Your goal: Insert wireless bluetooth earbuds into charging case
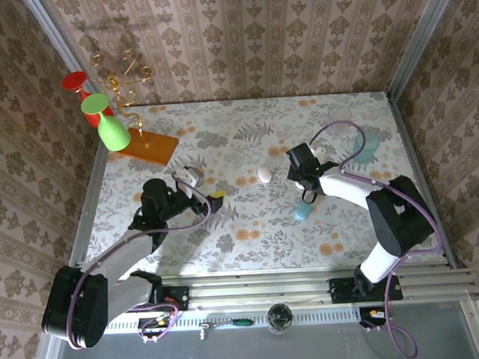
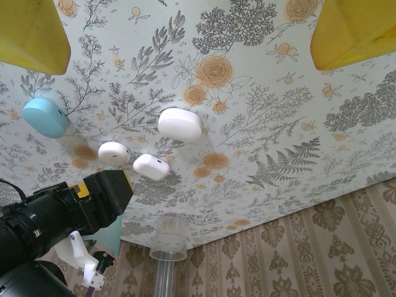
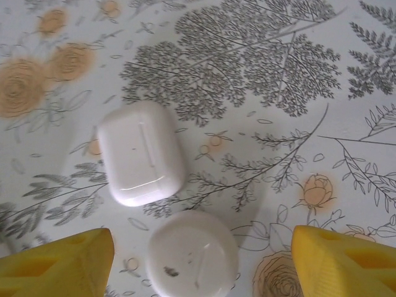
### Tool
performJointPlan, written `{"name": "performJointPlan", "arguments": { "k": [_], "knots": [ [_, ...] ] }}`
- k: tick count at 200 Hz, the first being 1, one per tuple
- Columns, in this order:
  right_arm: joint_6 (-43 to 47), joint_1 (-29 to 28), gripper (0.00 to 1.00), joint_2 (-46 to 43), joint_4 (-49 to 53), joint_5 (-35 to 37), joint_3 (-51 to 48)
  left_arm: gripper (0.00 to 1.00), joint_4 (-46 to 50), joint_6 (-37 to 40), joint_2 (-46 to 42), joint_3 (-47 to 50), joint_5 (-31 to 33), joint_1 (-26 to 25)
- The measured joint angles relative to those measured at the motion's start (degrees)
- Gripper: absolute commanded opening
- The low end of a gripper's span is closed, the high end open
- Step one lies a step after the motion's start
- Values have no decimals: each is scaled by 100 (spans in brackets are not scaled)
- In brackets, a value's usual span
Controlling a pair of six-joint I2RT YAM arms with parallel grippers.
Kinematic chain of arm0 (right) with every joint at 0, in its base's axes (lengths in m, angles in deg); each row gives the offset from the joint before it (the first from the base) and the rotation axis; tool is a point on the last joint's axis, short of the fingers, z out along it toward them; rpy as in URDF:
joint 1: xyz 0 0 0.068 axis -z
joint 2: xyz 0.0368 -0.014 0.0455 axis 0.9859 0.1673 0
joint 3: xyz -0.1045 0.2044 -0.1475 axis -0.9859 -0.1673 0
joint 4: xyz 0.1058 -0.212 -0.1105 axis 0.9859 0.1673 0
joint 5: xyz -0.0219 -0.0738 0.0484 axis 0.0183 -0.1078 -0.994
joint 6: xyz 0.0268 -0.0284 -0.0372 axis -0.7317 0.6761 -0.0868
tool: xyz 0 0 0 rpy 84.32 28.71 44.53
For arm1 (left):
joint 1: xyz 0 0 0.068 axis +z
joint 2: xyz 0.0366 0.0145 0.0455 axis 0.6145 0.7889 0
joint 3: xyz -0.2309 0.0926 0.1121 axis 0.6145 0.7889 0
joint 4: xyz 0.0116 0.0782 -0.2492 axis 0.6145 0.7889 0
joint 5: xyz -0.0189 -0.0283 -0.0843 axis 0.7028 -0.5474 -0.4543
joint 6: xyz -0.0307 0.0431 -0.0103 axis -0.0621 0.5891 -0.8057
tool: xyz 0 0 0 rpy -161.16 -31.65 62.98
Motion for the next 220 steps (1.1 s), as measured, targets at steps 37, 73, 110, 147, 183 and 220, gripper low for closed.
{"name": "performJointPlan", "arguments": {
  "k": [37,73,110,147,183,220],
  "knots": [
    [-105,9,75,450,127,-258,140,100,-4,-2,55,0,-2,0],
    [-175,22,58,750,127,-496,234,100,-7,-22,55,0,0,0],
    [-190,74,46,817,214,-586,326,100,-7,-22,55,0,0,0],
    [44,98,43,811,227,-708,341,100,-4,-52,48,0,31,0],
    [896,118,42,671,96,-1150,284,100,387,-304,-70,-37,328,28],
    [2159,107,40,-33,-101,-1816,50,100,1209,-695,-140,-433,625,37]
  ]
}}
